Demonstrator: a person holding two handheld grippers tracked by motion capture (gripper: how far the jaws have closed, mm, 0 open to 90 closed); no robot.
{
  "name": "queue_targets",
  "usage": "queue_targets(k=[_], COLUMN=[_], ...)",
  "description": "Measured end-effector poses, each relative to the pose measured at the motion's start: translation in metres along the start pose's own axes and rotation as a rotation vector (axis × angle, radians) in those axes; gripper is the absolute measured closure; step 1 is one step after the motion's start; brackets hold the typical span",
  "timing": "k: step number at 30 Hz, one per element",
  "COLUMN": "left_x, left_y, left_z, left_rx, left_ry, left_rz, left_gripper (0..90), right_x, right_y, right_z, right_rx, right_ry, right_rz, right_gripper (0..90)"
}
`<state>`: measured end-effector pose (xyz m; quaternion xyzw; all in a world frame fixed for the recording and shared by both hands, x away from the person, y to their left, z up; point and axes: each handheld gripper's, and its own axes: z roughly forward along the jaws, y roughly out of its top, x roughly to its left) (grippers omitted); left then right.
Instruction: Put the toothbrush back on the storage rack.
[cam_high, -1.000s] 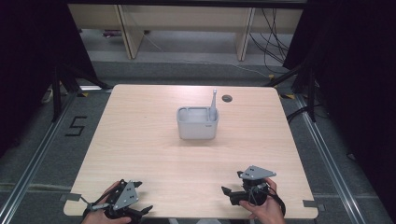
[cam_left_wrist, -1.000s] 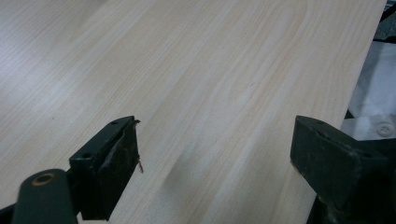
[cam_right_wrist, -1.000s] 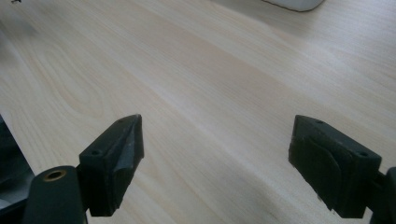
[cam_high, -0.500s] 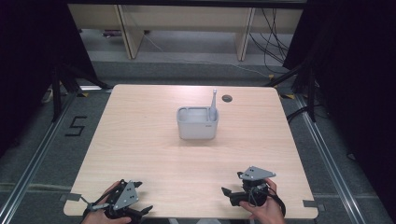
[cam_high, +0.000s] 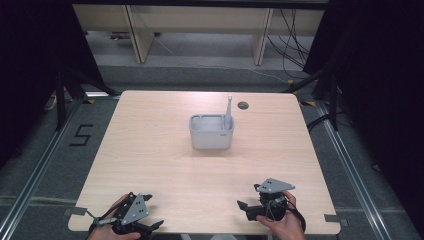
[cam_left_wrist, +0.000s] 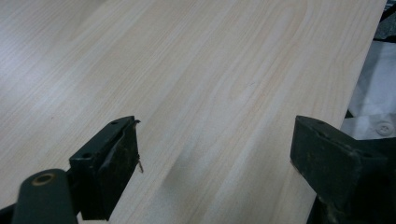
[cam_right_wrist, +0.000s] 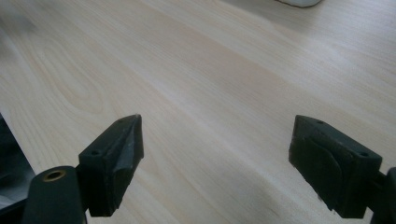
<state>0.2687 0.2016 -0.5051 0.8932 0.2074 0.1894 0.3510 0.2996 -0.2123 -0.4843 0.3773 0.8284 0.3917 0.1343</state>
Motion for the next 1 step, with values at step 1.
queue_targets(k=[1], left_x=[0.0003], left_y=[-0.0001], left_z=[-0.0002], left_rx=[0.004], left_ry=[0.003], left_rz=[0.004], left_gripper=[14.8], right_x=[-0.0002], right_y=[0.0], right_z=[0.0001], right_rx=[0.0], right_ry=[0.0], right_rz=[-0.001], right_gripper=[18.5])
